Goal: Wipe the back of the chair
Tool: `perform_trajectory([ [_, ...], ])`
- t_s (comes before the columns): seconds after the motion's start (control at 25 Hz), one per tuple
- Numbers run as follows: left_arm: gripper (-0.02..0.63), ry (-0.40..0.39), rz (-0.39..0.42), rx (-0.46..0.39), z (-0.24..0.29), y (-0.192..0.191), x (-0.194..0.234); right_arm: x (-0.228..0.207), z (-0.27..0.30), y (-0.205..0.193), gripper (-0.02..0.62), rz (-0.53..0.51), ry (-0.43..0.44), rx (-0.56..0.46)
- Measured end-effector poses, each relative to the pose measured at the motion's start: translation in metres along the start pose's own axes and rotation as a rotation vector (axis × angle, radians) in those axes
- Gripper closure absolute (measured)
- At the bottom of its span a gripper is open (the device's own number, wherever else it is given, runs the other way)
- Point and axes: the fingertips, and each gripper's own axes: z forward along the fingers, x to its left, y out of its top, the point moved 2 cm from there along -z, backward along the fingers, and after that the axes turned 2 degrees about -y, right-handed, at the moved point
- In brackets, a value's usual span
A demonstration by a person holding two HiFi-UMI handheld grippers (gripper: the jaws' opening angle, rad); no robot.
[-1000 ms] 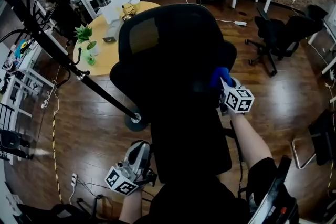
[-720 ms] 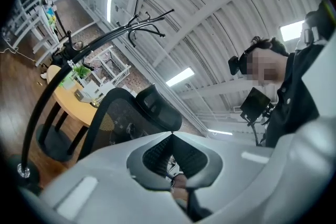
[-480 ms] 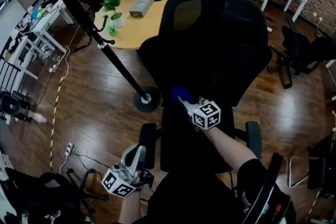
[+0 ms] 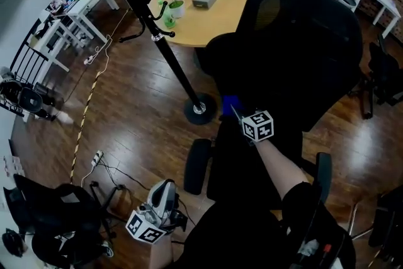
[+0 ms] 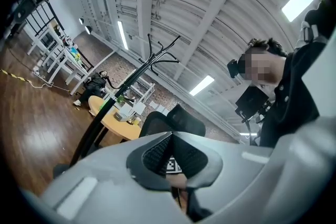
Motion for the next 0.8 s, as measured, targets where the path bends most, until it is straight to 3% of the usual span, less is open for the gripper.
perform_trajectory([
  [0.24,0.614,-0.116,-0.029,0.062,0.046,-0.012,0.002,-0.058,-0.063,-0.009,0.557,0.015,-0.1,-0.034],
  [0.44,0.614,-0.299,-0.058,0.146,0.111,-0.026,-0.022,-0.148,-0.165,-0.023,0.555,0.162,-0.364,-0.098],
  [0.64,0.614,-0.417,-0.102,0.241,0.152,-0.058,-0.053,-0.22,-0.263,-0.039,0.555,0.294,-0.628,-0.136],
  [0.8,0.614,-0.493,-0.111,0.296,0.176,-0.078,-0.078,-0.234,-0.294,-0.035,0.555,0.297,-0.675,-0.153],
])
